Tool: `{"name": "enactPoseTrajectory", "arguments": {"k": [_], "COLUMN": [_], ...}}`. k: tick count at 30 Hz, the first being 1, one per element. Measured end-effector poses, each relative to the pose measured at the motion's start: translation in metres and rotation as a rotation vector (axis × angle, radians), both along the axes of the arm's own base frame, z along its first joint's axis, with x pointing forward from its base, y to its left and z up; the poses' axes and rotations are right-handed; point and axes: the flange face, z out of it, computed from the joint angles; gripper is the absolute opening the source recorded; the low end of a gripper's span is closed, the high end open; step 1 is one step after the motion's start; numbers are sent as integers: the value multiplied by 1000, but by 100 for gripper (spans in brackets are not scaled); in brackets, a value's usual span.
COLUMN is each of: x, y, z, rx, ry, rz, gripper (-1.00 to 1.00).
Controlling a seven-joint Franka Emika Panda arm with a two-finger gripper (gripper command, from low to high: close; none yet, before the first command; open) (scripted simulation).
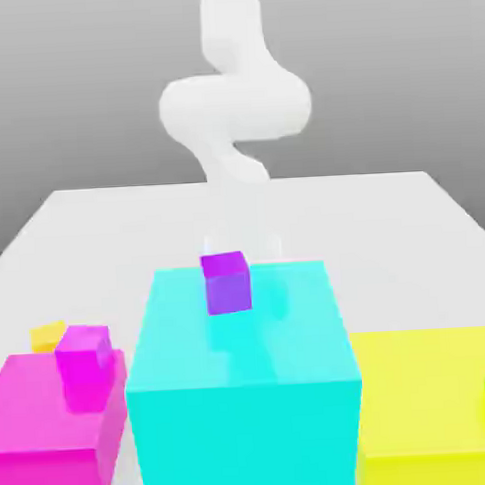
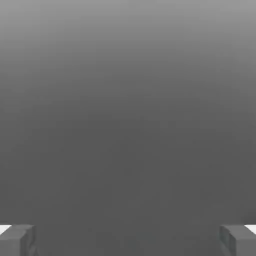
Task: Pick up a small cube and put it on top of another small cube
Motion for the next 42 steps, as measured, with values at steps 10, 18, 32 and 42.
{"name": "enactPoseTrajectory", "arguments": {"k": [10,18,32,42], "x": [44,31,-79,-138], "y": [-104,-185,-281,-291], "z": [-131,-239,-418,-523], "rx": [315,539,863,953], "ry": [152,226,260,242], "rz": [-583,-1075,-2001,-2386], "gripper": [0,0,0,0]}}
